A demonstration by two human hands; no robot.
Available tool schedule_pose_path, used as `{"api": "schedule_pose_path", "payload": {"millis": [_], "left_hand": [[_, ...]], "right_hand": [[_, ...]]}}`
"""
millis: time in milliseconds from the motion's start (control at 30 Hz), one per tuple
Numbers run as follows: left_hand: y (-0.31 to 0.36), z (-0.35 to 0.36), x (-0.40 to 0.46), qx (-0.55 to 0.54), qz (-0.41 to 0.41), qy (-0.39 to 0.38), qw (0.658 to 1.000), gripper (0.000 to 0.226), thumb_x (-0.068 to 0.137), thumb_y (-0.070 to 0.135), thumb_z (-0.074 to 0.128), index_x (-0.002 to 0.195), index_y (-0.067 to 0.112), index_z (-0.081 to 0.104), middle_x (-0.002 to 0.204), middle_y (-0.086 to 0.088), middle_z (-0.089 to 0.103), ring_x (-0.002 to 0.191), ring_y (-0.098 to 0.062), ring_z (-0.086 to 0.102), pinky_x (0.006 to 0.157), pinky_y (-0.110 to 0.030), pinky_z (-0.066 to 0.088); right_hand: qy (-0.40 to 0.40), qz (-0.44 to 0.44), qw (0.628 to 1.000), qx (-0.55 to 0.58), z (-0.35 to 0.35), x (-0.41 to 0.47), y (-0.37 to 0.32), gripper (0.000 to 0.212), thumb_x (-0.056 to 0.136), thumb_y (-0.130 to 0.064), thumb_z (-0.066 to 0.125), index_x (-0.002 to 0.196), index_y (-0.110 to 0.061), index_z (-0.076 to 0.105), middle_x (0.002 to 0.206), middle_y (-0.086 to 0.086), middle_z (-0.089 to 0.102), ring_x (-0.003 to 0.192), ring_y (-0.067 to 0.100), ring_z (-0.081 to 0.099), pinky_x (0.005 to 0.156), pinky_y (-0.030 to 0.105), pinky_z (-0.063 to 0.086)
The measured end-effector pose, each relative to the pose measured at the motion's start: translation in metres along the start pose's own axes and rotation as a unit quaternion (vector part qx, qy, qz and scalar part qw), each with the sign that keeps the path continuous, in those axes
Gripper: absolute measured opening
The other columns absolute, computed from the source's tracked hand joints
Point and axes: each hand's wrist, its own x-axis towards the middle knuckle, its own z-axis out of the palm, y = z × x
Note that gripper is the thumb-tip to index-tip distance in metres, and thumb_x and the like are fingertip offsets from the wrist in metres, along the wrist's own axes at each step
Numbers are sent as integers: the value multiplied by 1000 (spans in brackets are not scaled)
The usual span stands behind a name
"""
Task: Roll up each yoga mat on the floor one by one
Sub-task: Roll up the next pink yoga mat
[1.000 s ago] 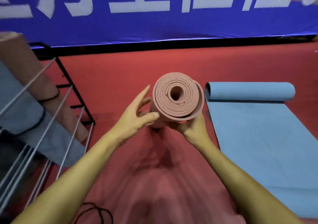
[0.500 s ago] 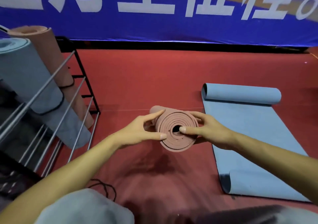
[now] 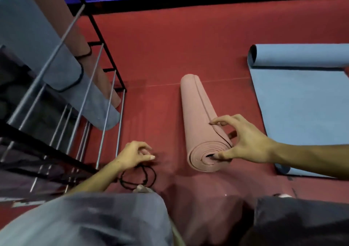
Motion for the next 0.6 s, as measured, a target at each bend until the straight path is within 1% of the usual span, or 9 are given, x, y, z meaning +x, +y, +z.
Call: {"api": "schedule_pose_path", "payload": {"millis": [33,100,200,267,300,367,433,500,600], "left_hand": [[-15,9,5,15,-23,10,1000,32,72,40,96,89,23,75,71,9,75,60,4,62,72,-26,53],[-43,27,16,45,-72,27,996,26,75,36,94,77,22,72,63,8,72,62,-1,66,71,-27,53],[-84,54,30,92,-171,20,981,41,75,54,88,65,17,73,62,0,72,69,-17,73,66,-33,56],[-110,71,35,127,-201,18,971,56,66,73,79,63,18,70,65,-1,72,75,-23,73,63,-34,55],[-116,78,36,125,-212,23,969,59,62,77,77,61,19,67,69,-1,72,77,-25,73,62,-33,53],[-118,87,35,110,-226,38,967,49,65,67,84,60,23,62,77,0,75,83,-25,73,66,-32,52],[-114,89,35,91,-226,29,969,31,73,48,88,60,29,67,76,9,75,86,-18,73,73,-32,56],[-113,86,35,71,-222,13,972,22,77,36,87,61,31,72,68,15,73,80,-12,74,78,-34,60],[-105,73,31,12,-209,34,977,17,78,25,87,66,20,75,63,8,74,63,-9,70,73,-35,61]], "right_hand": [[-3,0,1000,2,7,6,-3,96,55,-57,99,136,-58,48,131,-12,43,122,-1,49,93,8,47],[3,1,1000,14,21,18,-7,96,55,-52,100,135,-59,48,131,-10,41,119,4,51,96,14,50],[21,0,999,28,36,28,-9,95,56,-46,101,135,-59,49,132,-10,41,115,8,55,97,20,52],[28,-5,999,28,38,29,-5,95,57,-43,101,135,-59,50,133,-10,41,118,7,54,99,18,50],[28,-6,999,30,37,28,-3,95,57,-42,101,135,-59,50,134,-10,41,118,6,54,99,16,50],[27,-10,999,35,39,28,0,95,56,-42,101,135,-59,50,134,-11,42,117,4,54,98,12,48],[24,-10,999,38,43,28,0,95,56,-40,101,134,-58,51,133,-11,41,118,3,53,99,12,47],[24,-8,999,40,47,27,1,95,55,-35,99,134,-58,51,133,-13,40,118,1,53,100,13,47],[21,3,999,42,50,22,2,95,56,-34,100,133,-59,51,132,-14,39,115,-1,52,100,15,47]]}}
